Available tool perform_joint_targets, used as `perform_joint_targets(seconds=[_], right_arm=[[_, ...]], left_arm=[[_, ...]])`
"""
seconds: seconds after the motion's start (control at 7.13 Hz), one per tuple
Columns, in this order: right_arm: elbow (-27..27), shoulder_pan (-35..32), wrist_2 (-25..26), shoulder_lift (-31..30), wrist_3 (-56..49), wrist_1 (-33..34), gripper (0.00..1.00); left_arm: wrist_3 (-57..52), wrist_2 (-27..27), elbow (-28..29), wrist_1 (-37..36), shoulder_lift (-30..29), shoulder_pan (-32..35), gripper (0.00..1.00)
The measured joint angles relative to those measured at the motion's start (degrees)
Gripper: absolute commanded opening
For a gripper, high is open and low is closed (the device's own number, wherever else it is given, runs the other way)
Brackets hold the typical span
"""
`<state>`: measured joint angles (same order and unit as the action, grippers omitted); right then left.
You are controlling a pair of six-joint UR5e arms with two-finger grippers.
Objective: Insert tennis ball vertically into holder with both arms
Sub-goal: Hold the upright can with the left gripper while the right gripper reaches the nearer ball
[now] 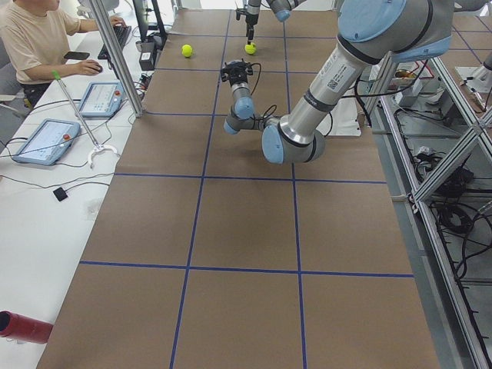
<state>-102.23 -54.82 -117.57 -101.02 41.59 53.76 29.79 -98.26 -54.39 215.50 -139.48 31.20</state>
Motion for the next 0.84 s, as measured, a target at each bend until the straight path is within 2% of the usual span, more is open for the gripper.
perform_joint_targets(seconds=[0.84], right_arm=[[1.8, 4.9, 3.7, 0.1, 4.0, -2.1, 1.0]], left_arm=[[0.0, 0.0, 0.2, 0.0, 0.0, 0.0, 0.71]])
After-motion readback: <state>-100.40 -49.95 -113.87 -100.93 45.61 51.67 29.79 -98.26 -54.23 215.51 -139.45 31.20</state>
